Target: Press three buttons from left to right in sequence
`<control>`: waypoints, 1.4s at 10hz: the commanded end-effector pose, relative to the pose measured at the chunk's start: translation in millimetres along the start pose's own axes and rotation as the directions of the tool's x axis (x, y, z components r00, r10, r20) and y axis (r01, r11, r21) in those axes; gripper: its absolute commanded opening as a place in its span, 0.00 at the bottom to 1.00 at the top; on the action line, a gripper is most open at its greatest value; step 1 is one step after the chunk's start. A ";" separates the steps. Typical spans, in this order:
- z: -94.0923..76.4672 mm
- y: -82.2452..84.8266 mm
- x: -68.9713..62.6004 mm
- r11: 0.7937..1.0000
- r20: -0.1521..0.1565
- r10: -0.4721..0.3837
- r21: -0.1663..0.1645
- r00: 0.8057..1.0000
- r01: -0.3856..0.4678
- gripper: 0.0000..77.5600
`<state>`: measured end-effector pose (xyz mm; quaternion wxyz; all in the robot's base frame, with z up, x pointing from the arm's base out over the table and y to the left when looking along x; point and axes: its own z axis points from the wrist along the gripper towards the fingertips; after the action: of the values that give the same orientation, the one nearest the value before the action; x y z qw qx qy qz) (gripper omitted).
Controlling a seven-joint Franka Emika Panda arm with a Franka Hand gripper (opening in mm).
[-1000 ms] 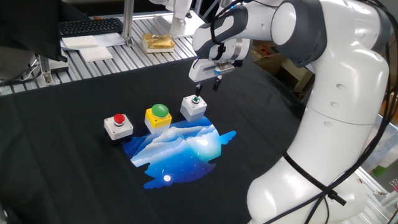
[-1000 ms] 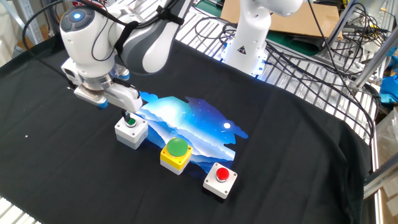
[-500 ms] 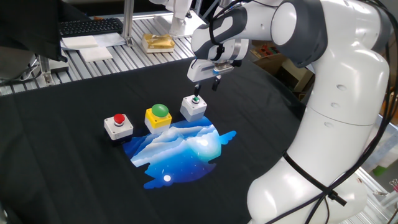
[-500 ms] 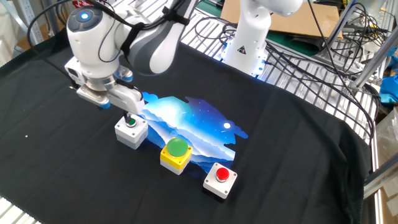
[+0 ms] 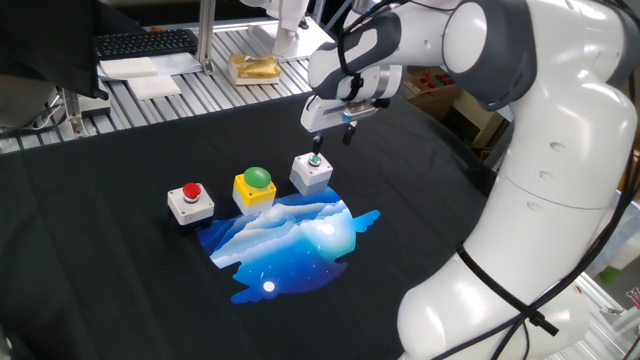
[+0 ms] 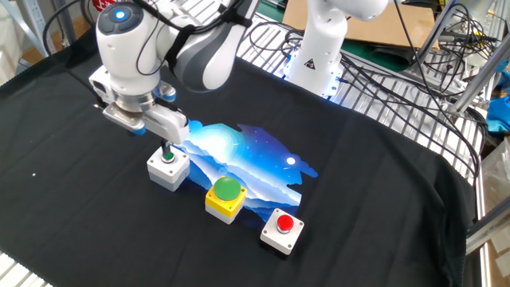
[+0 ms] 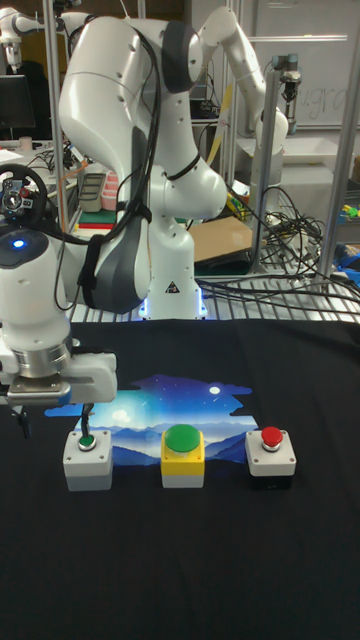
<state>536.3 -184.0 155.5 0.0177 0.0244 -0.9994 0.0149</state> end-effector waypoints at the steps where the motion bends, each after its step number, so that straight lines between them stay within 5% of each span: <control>1: 0.8 0.3 1.1 1.000 0.006 0.002 0.002 1.000 -0.002 1.00; 6: 2.6 -2.8 2.2 1.000 -0.012 0.006 -0.007 1.000 -0.006 1.00; 14: 4.8 -6.9 -2.4 1.000 0.012 0.017 -0.011 1.000 -0.017 1.00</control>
<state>533.1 -186.3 148.4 0.0171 0.0151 -0.9997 0.0095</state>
